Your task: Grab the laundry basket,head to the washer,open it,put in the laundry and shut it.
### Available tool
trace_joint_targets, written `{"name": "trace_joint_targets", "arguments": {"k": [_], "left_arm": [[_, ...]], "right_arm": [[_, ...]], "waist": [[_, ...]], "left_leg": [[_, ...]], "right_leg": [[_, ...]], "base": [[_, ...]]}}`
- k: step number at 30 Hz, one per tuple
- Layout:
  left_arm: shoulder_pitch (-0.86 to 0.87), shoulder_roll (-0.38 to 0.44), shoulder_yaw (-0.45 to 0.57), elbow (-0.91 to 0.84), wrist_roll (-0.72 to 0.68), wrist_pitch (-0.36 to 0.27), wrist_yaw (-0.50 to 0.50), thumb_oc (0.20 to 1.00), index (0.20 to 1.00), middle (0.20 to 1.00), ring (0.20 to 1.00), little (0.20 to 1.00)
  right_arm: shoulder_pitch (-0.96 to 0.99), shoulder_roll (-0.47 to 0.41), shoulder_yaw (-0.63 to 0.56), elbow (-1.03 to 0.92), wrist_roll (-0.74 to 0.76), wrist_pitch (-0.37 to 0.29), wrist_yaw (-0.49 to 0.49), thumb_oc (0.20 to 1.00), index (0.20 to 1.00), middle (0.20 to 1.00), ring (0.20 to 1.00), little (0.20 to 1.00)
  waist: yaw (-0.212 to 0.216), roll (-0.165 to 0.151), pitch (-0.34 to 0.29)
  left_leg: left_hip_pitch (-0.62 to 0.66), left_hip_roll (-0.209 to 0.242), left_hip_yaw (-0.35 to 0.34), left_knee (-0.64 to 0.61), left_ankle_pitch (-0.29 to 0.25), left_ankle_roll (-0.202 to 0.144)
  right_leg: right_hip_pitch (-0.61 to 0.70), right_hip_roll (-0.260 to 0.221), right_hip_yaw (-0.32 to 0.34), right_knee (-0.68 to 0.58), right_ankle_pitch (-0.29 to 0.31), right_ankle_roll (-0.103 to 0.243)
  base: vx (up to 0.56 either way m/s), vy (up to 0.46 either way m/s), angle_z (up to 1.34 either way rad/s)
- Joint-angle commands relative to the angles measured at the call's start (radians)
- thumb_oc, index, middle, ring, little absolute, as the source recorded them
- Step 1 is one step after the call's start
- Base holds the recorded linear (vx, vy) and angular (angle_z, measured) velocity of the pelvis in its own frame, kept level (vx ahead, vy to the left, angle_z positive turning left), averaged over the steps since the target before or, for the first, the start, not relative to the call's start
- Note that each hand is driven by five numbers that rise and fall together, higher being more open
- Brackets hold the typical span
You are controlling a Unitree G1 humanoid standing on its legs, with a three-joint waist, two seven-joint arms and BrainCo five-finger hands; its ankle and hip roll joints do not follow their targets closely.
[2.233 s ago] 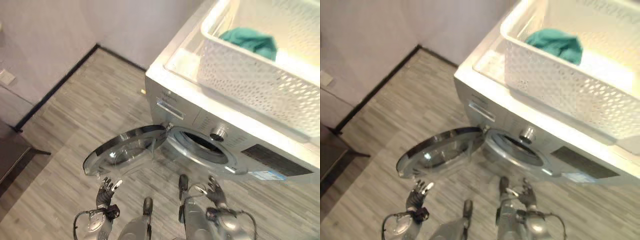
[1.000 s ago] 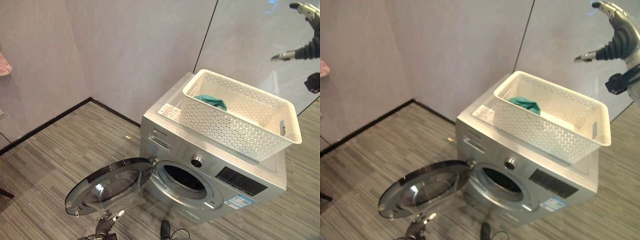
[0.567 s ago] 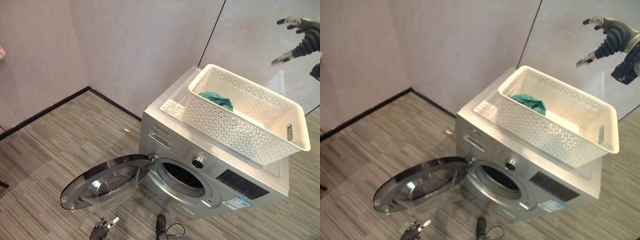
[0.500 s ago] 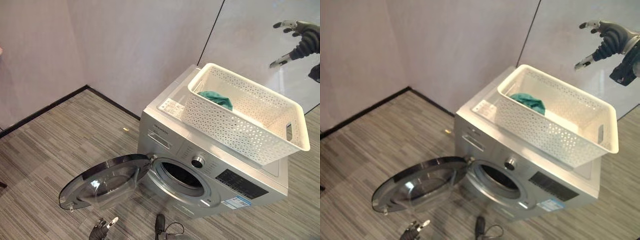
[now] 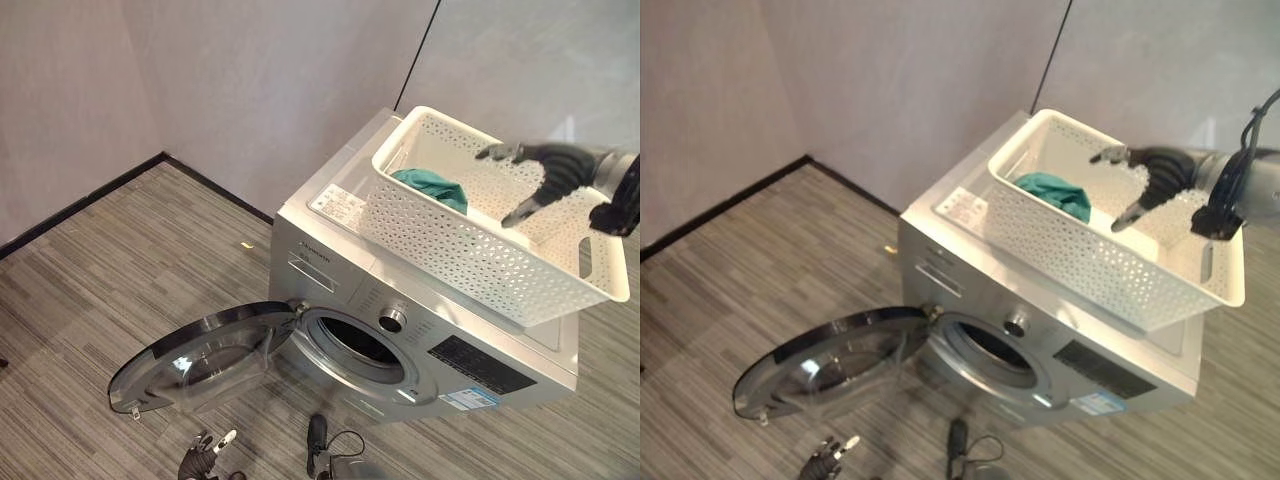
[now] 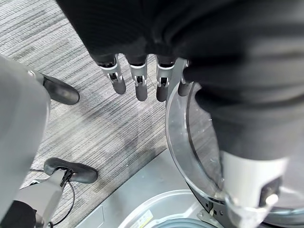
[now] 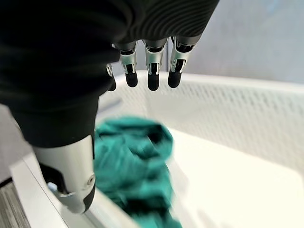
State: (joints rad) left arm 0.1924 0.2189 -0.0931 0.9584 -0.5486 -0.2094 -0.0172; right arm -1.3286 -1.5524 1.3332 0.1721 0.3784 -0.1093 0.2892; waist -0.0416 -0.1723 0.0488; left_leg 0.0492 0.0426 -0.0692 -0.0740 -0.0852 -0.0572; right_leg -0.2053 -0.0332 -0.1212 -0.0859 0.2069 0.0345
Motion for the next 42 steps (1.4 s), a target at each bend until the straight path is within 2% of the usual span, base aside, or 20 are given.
{"name": "trace_joint_targets", "arguments": {"k": [1, 9, 13, 17, 22, 23, 26, 30, 32, 37, 42], "left_arm": [[-0.019, 0.022, -0.025, -0.06, -0.013, -0.029, -0.016, 1.0, 1.0, 1.0, 1.0, 1.0], [-0.023, 0.038, -0.028, -0.087, -0.043, -0.035, -0.007, 1.0, 1.0, 1.0, 1.0, 1.0], [-0.018, 0.045, -0.023, -0.068, -0.05, -0.038, 0.004, 1.0, 1.0, 1.0, 1.0, 1.0], [-0.029, 0.049, -0.029, -0.062, -0.055, -0.041, 0.017, 1.0, 1.0, 1.0, 1.0, 1.0], [-0.04, 0.045, -0.035, -0.047, -0.044, -0.04, 0.022, 1.0, 1.0, 1.0, 1.0, 1.0], [-0.044, 0.045, -0.033, -0.035, -0.036, -0.04, 0.02, 1.0, 1.0, 1.0, 1.0, 1.0], [-0.05, 0.044, -0.029, -0.034, -0.031, -0.049, 0.01, 1.0, 1.0, 1.0, 1.0, 1.0], [-0.058, 0.054, -0.037, -0.049, -0.033, -0.06, 0.0, 1.0, 1.0, 1.0, 1.0, 1.0], [-0.059, 0.053, -0.042, -0.051, -0.032, -0.062, -0.002, 1.0, 1.0, 1.0, 1.0, 1.0], [-0.053, 0.036, -0.047, -0.04, -0.025, -0.065, 0.001, 1.0, 1.0, 1.0, 1.0, 1.0], [-0.034, 0.037, -0.038, -0.02, -0.034, -0.062, 0.0, 1.0, 1.0, 1.0, 1.0, 1.0]], "right_arm": [[-0.09, -0.004, -0.047, 0.073, 0.017, 0.004, -0.011, 1.0, 1.0, 1.0, 1.0, 1.0], [-0.096, 0.092, -0.044, 0.143, -0.037, 0.032, -0.015, 1.0, 1.0, 1.0, 1.0, 1.0], [-0.086, 0.176, -0.09, 0.211, -0.051, 0.04, -0.032, 1.0, 1.0, 1.0, 1.0, 1.0], [-0.088, 0.214, -0.115, 0.249, -0.034, 0.042, -0.053, 1.0, 1.0, 1.0, 1.0, 1.0], [-0.096, 0.183, -0.111, 0.217, 0.015, 0.023, -0.054, 1.0, 1.0, 1.0, 1.0, 1.0], [-0.128, 0.139, -0.075, 0.155, 0.088, 0.003, -0.041, 1.0, 1.0, 1.0, 1.0, 1.0], [-0.274, 0.061, 0.059, 0.073, 0.179, -0.031, -0.021, 1.0, 1.0, 1.0, 1.0, 1.0], [-0.304, 0.015, 0.067, 0.08, 0.225, -0.047, -0.021, 1.0, 1.0, 1.0, 1.0, 1.0], [-0.315, 0.006, 0.067, 0.09, 0.244, -0.054, -0.021, 1.0, 1.0, 1.0, 1.0, 1.0], [-0.344, 0.013, 0.067, 0.171, 0.266, -0.052, -0.033, 1.0, 1.0, 1.0, 1.0, 1.0], [-0.268, 0.046, -0.01, 0.251, 0.244, -0.03, -0.032, 1.0, 1.0, 1.0, 1.0, 1.0]], "waist": [[0.031, -0.009, 0.053], [0.051, 0.0, 0.089], [0.07, 0.008, 0.114], [0.076, 0.011, 0.129], [0.069, 0.007, 0.123], [0.063, -0.002, 0.11], [0.049, -0.02, 0.09], [0.035, -0.049, 0.068], [0.03, -0.055, 0.062], [0.027, -0.045, 0.053], [0.039, -0.036, 0.056]], "left_leg": [[-0.016, 0.061, 0.02, -0.013, 0.05, -0.048], [-0.053, 0.061, 0.0, -0.013, 0.065, -0.048], [-0.096, 0.063, -0.011, -0.013, 0.087, -0.048], [-0.126, 0.064, -0.02, -0.013, 0.106, -0.05], [-0.125, 0.067, -0.017, -0.013, 0.106, -0.053], [-0.11, 0.069, -0.01, -0.013, 0.102, -0.054], [-0.077, 0.072, 0.0, -0.013, 0.095, -0.055], [-0.05, 0.075, 0.012, -0.013, 0.086, -0.055], [-0.044, 0.075, 0.018, -0.013, 0.083, -0.054], [-0.035, 0.076, 0.024, -0.013, 0.078, -0.054], [-0.037, 0.074, 0.021, -0.013, 0.075, -0.052]], "right_leg": [[0.108, -0.024, -0.005, 0.099, -0.21, 0.08], [0.077, -0.028, -0.019, 0.105, -0.208, 0.074], [0.042, -0.026, -0.024, 0.1, -0.198, 0.073], [0.022, -0.023, -0.029, 0.095, -0.195, 0.069], [0.026, -0.016, -0.024, 0.092, -0.2, 0.066], [0.035, -0.009, -0.015, 0.095, -0.205, 0.066], [0.054, -0.003, -0.002, 0.098, -0.207, 0.069], [0.068, -0.002, 0.005, 0.098, -0.206, 0.073], [0.075, -0.002, 0.007, 0.095, -0.206, 0.074], [0.084, -0.002, 0.009, 0.091, -0.206, 0.076], [0.082, -0.004, 0.009, 0.088, -0.205, 0.075]], "base": [[0.0, 0.0, 0.0], [-0.01, -0.013, 0.04], [-0.02, -0.039, 0.14], [-0.01, -0.035, 0.04], [0.03, -0.015, 0.1], [0.06, -0.012, 0.03], [0.08, 0.003, -0.09], [0.05, 0.01, -0.21], [0.04, 0.007, -0.02], [0.01, 0.002, -0.06], [0.0, 0.0, 0.0]]}}
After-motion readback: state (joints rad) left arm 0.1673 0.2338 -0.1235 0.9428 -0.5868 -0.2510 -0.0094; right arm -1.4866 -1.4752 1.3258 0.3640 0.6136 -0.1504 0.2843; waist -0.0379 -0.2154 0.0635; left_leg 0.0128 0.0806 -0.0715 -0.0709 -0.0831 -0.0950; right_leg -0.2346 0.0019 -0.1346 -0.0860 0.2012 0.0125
